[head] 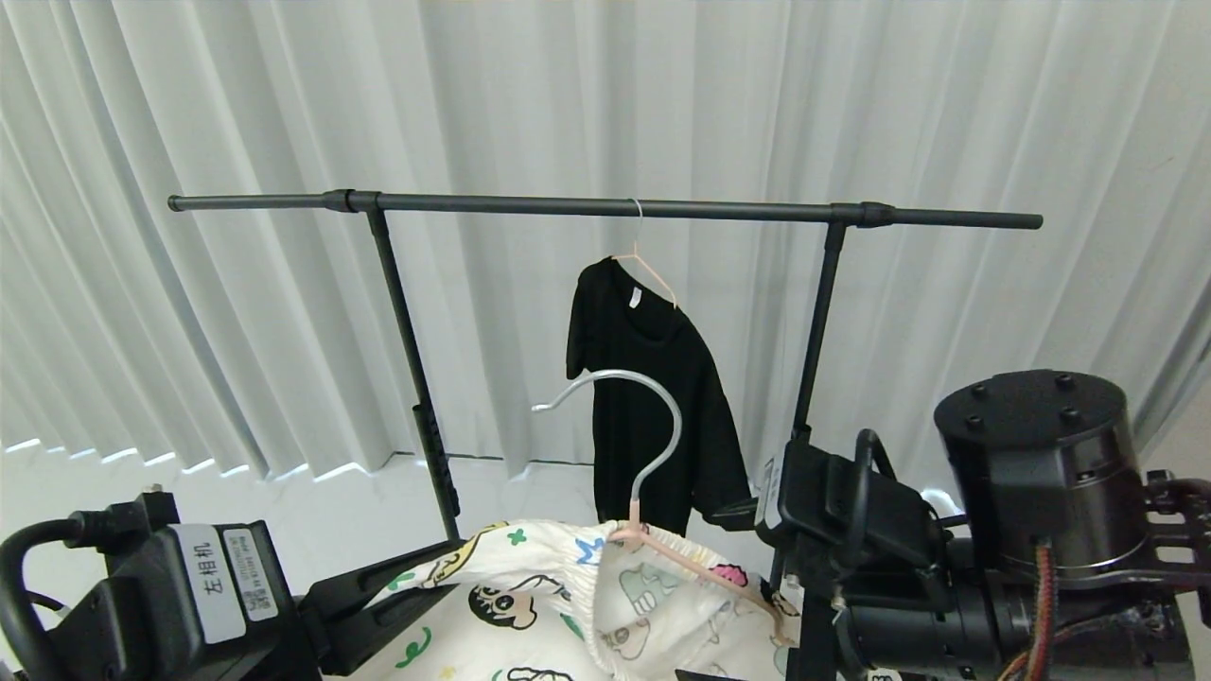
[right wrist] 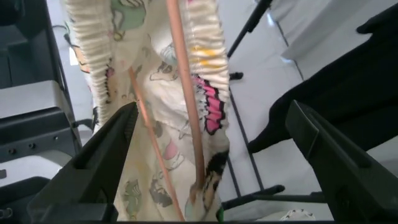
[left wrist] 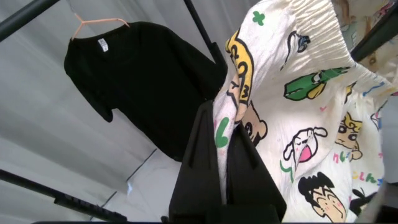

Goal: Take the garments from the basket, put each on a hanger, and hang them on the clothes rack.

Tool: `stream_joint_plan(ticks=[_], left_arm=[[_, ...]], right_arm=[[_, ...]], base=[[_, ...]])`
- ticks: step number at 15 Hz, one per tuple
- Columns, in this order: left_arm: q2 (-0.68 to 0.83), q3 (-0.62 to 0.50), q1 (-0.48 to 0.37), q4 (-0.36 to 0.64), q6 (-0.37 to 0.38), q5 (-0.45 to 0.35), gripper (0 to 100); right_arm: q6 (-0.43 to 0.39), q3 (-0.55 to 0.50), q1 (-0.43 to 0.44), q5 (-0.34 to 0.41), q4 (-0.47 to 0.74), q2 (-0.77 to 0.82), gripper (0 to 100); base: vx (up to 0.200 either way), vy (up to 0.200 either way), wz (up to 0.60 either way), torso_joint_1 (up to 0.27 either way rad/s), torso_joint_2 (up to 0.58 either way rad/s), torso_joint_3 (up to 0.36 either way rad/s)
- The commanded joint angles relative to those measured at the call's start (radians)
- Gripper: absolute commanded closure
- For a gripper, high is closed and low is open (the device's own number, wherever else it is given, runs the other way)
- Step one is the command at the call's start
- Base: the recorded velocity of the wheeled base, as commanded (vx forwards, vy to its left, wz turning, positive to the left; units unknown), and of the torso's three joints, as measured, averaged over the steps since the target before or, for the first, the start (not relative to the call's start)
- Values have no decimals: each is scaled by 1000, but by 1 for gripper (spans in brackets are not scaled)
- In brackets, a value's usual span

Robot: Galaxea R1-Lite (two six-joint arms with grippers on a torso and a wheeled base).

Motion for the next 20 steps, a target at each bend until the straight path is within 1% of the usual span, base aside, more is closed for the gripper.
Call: stream_joint_plan(ticks=[1,4,5,6,9,13,14,15,17,18,19,20], left_arm=[[-8,0,0,0,0,0,100],[-8,0,0,0,0,2,100],[-10,-1,0,0,0,2,100],[-14,0,0,0,0,0,100],[-24,5,0,0,0,2,100],[-45,27,0,0,8,2,100],[-51,36,0,0,9,2,100],[-53,50,0,0,6,2,0],[-51,65,2,0,3,6,0],[-50,60,18,0,2,45,0],[-50,56,45,0,-3,74,0],[-54,60,74,0,-10,77,0]], right_arm=[[5,-10,3,0,-1,46,0],[23,-21,3,-5,-2,72,0],[23,-21,2,-7,-4,72,100],[23,-21,2,-11,-4,72,100],[23,-21,-3,-57,-8,72,100],[16,-19,-17,-60,-80,69,100],[-1,-19,-21,-60,-94,66,100],[-40,-18,-34,-60,-108,61,100],[-116,-16,-49,-56,-126,59,100],[-175,-16,-70,-53,-166,61,100],[-204,-15,-90,-53,-189,61,100],[-225,-16,-110,-53,-197,59,100]], base=[[0,0,0,0,0,0],[0,0,0,0,0,0],[0,0,0,0,0,0],[0,0,0,0,0,0],[0,0,0,0,0,0],[0,0,0,0,0,0],[0,0,0,0,0,0],[0,0,0,0,0,0],[0,0,0,0,0,0],[0,0,0,0,0,0],[0,0,0,0,0,0],[0,0,0,0,0,0]])
